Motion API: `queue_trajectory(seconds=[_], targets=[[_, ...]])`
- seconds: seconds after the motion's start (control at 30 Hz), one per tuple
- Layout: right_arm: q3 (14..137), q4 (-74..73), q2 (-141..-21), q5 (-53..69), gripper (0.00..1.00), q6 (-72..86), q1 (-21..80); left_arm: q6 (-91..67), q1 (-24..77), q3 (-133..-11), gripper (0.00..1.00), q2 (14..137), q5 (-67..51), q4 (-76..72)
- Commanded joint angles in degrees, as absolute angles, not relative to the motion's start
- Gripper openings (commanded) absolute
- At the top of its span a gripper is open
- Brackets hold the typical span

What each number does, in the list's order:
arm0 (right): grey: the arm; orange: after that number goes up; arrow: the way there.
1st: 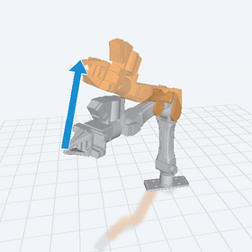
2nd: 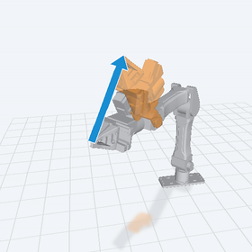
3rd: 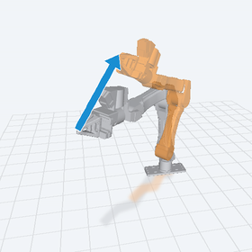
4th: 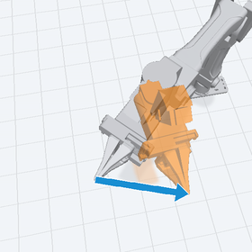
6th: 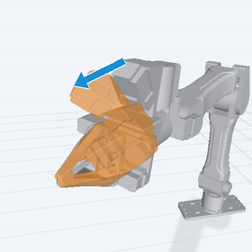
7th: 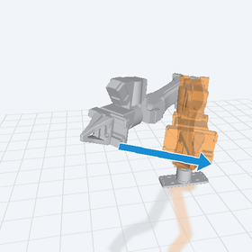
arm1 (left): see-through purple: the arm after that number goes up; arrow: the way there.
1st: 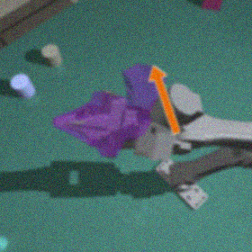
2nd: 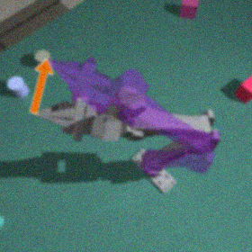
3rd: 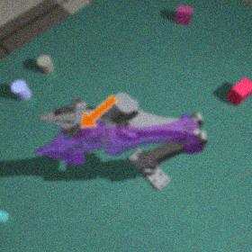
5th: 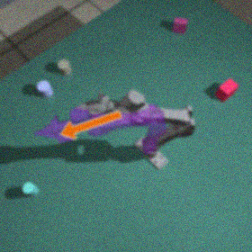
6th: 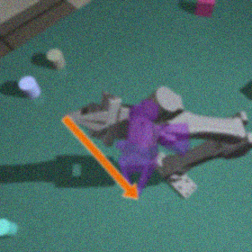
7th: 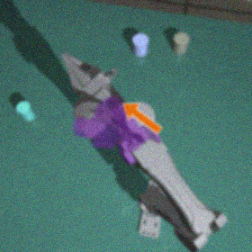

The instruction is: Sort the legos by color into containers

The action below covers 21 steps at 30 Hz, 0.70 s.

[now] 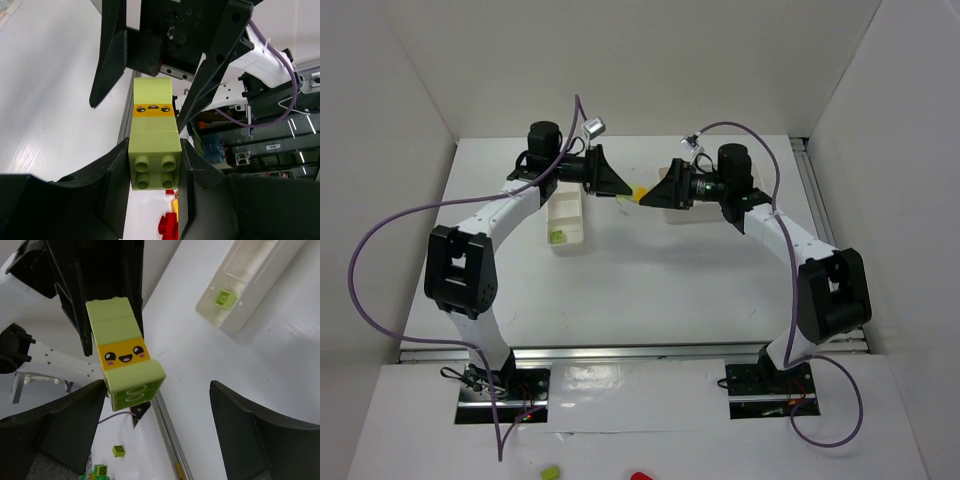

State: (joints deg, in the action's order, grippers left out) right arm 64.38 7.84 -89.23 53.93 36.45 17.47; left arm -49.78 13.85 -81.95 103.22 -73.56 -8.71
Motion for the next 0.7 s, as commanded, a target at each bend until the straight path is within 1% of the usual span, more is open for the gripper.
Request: queue_trajectory(seconds=[0.0,0.03,0.13,0.17,0.27,0.3,0.37,0.43,0.5,0.53,0.57,0.6,0.67], targets=[[68.46,14.67,-90.96,56.34,0.9,38.84,19.34,-49.93,13.36,-81.74,0.0,100.37,-76.2,-12.74],[68.47,15.9,-90.97,56.86,0.86,40.41,19.86,-49.92,13.36,-81.74,0.0,100.37,-76.2,-12.74],[67.32,21.34,-91.58,57.57,0.78,43.23,19.86,-49.4,13.36,-81.74,0.0,100.37,-76.73,-12.22],[66.8,22.66,-91.58,58.18,0.71,44.98,19.86,-49.39,13.36,-81.74,0.0,100.37,-76.73,-12.22],[65.66,25.75,-91.58,58.18,0.56,46.84,19.86,-48.17,13.36,-81.21,0.0,100.37,-76.73,-10.82],[65.65,25.75,-91.06,58.18,0.43,46.85,19.86,-48.16,13.36,-81.21,0.0,100.37,-76.73,-10.29],[65.05,24.79,-90.36,56.7,0.31,46.32,19.86,-46.59,13.36,-81.21,0.0,100.37,-76.73,-8.71],[63.73,21.54,-89.3,55.2,0.22,45.79,18.55,-44.92,12.84,-82.61,0.0,100.37,-76.73,-4.95],[63.19,17.51,-87.46,52.31,0.17,42.46,17.93,-40.62,12.22,-84.54,0.0,100.37,-74.8,-0.2],[62.67,11.92,-86.76,50.99,0.15,40.71,17.06,-38.95,11.43,-85.33,0.0,100.37,-74.1,2.35],[62.67,8.21,-85.62,47.41,0.15,36.43,16.44,-35.02,10.64,-87.52,0.0,100.37,-71.48,8.55],[63.28,1.13,-85.08,45.11,0.15,34.3,16.44,-32.89,10.63,-88.84,0.0,100.37,-69.8,12.44],[65.03,-5.86,-84.38,39.41,0.14,30.43,16.44,-28.76,10.02,-91.65,0.0,102.12,-65.68,19.91]])
